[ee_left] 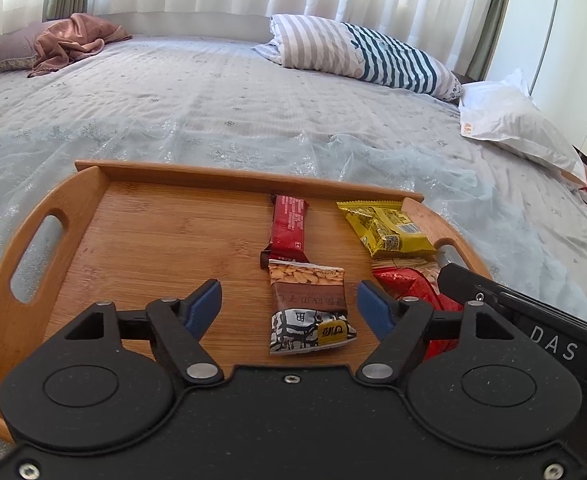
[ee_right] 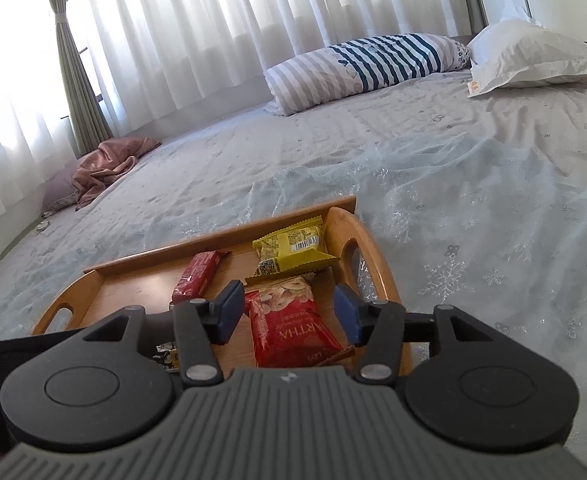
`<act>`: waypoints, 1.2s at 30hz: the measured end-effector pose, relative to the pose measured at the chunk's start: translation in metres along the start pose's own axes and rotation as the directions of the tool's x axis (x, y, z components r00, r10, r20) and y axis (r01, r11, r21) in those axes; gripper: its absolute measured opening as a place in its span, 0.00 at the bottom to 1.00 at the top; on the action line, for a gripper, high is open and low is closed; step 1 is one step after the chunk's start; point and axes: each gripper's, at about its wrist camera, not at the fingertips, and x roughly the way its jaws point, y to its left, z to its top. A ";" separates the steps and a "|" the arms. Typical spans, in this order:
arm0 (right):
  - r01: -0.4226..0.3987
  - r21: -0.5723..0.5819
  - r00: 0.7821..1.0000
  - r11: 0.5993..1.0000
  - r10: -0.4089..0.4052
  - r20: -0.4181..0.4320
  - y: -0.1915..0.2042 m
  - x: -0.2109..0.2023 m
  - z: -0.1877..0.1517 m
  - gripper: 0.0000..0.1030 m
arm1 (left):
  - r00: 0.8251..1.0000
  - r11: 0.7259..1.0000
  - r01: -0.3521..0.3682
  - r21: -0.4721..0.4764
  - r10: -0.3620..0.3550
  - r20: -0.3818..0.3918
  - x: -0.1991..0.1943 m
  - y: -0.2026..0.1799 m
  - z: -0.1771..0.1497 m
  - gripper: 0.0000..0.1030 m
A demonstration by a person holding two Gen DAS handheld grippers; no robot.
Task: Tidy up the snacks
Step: 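Open both tools to release the almond pack and chip bag on the tray, then move both tools back from the tray toward the snack pile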
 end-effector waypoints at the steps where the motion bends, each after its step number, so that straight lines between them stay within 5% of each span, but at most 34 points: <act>1: -0.001 -0.005 1.000 1.000 0.001 0.004 0.000 -0.003 0.000 0.68 | 1.000 1.000 -0.001 0.003 0.001 0.002 -0.003 0.000 -0.001 0.73; 20: 0.020 -0.153 0.998 0.988 -0.009 0.069 0.008 -0.058 -0.022 0.84 | 0.999 0.999 0.019 0.049 -0.020 0.039 -0.076 0.008 -0.038 0.89; 36: 0.064 -0.175 0.997 0.983 -0.056 0.046 -0.005 -0.083 -0.055 0.85 | 0.999 0.998 0.021 0.052 -0.023 0.039 -0.118 0.018 -0.082 0.93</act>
